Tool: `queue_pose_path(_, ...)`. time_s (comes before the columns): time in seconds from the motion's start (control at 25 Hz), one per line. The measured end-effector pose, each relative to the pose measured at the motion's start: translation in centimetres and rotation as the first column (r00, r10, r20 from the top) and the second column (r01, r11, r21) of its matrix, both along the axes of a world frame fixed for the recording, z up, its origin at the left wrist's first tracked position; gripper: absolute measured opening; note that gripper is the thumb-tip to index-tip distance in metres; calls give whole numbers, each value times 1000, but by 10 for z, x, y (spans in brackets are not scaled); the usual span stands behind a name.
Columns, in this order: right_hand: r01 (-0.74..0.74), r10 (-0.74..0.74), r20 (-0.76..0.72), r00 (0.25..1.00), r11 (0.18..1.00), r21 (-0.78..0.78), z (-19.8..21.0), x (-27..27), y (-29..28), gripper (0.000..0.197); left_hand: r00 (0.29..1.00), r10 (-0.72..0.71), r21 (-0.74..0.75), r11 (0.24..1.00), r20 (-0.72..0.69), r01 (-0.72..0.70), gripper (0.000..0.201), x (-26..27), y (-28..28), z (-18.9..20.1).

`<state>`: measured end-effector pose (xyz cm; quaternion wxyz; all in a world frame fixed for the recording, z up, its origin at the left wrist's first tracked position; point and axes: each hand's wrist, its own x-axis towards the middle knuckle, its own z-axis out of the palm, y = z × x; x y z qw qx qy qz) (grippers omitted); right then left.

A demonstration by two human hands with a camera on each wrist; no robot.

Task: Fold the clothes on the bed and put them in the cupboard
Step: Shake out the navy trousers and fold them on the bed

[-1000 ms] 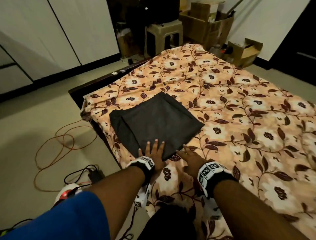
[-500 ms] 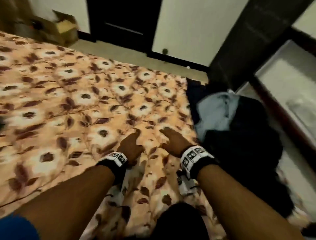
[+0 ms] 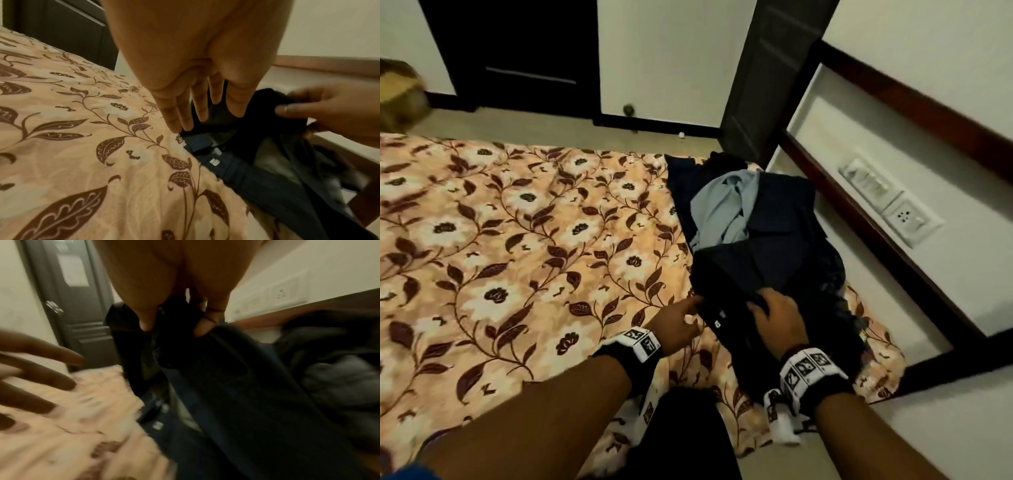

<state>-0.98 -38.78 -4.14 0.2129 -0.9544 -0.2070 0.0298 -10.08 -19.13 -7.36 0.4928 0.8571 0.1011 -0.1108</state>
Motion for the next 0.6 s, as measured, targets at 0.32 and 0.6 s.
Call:
queue_pose_path(0.32,-362,635,-46,771,497,789,126,-190,154,20,693,676,-542,691,252,-477,25,-173,57,142)
queue_pose_path(0.6,-560,626,171,761,501,659,143,-210,178,24,558,655,25,637,509,-770,33,-233,145,216)
